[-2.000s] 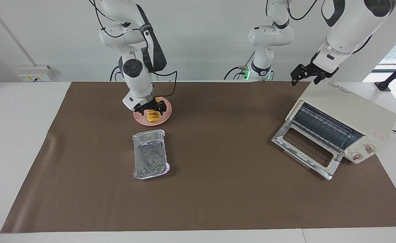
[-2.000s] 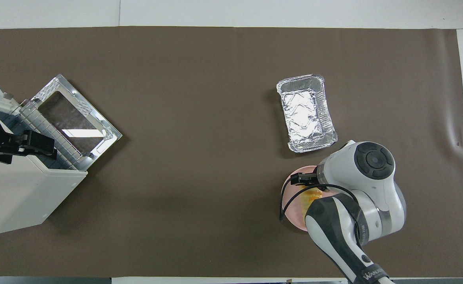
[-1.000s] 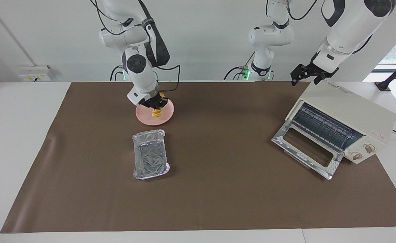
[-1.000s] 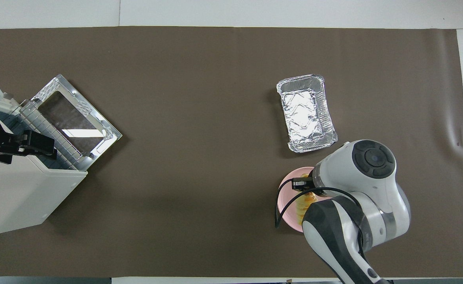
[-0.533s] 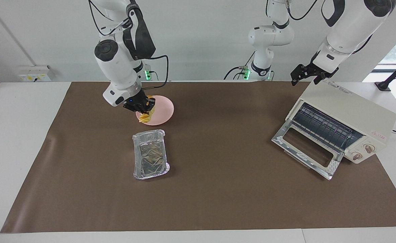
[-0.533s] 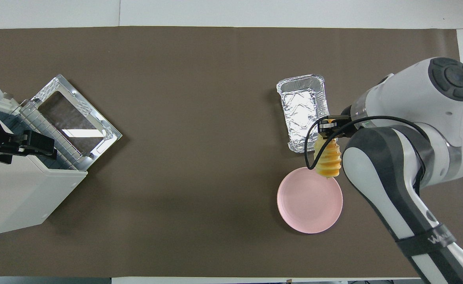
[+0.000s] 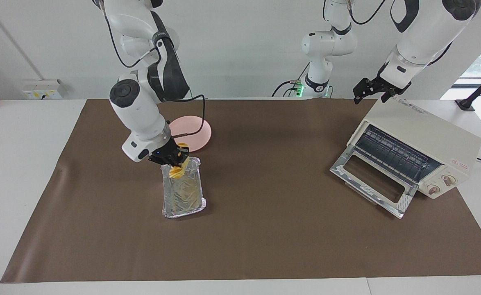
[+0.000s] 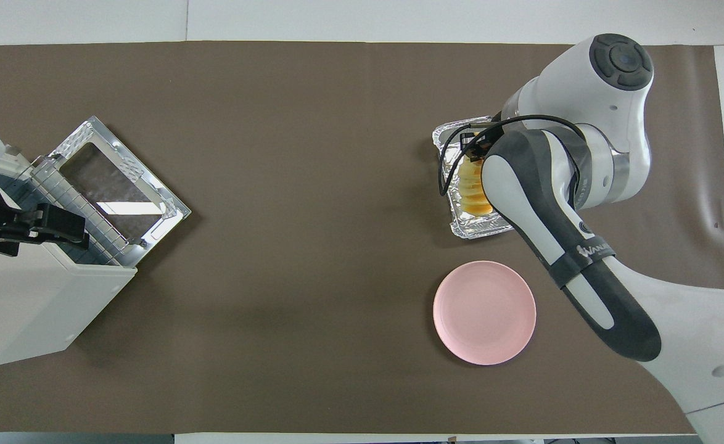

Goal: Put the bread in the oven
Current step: 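Lift the bread and lower it into the foil tray with the right gripper, then open the right gripper to release the bread in the foil tray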

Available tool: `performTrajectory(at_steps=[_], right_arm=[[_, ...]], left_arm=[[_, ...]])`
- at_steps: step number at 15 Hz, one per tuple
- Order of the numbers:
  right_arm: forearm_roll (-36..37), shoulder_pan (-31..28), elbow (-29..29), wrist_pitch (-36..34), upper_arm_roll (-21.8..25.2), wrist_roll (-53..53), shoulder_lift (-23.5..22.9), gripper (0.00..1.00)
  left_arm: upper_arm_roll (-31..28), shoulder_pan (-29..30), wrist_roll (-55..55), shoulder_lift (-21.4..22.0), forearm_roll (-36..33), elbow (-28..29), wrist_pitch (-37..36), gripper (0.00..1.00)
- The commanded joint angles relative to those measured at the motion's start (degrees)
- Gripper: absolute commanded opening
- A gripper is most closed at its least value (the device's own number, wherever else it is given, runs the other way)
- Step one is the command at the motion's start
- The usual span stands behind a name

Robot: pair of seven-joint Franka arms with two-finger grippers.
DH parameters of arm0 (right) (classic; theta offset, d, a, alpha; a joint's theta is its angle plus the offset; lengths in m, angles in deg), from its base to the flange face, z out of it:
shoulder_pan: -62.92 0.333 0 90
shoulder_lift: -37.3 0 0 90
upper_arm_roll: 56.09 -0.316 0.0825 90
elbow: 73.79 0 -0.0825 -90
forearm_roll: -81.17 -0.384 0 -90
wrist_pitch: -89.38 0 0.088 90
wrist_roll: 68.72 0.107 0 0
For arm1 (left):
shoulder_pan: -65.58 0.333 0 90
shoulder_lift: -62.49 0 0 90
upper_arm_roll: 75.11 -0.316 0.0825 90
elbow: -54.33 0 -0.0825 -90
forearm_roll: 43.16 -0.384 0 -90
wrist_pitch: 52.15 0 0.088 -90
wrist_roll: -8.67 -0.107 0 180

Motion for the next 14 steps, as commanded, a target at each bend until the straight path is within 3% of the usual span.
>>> performTrajectory(at_steps=[1,6,7,8,9,10,14], right_arm=[[0.6,-0.2,1.1,1.7,-0.3,-2.5,-1.1,0.00],[0.6,-0.1,6.6,7.8,-0.3,-3.7,-0.2,0.00],[0.7,-0.1,7.0,8.6,-0.4,-3.8,-0.2,0.14],[0.7,-0.2,6.9,8.6,-0.3,-3.9,-0.2,0.54],[0.6,-0.3,6.7,8.6,-0.3,-3.9,-0.2,0.83],[0.7,-0.7,6.2,8.3,-0.3,-3.9,-0.2,1.00],[0.8,-3.1,1.3,3.6,-0.3,-7.1,-0.7,1.00]], left_arm=[[0.4,1.0,0.1,1.6,0.6,1.8,1.2,1.00],[0.4,1.0,0.1,1.6,0.6,1.8,1.2,1.00],[0.4,1.0,0.1,1.6,0.6,1.8,1.2,1.00],[0.4,0.9,0.1,1.6,0.6,1.8,1.2,1.00],[0.4,1.0,0.1,1.6,0.6,1.8,1.2,1.00],[0.4,1.0,0.1,1.6,0.6,1.9,1.2,1.00],[0.4,1.0,0.1,1.6,0.6,1.8,1.2,1.00]])
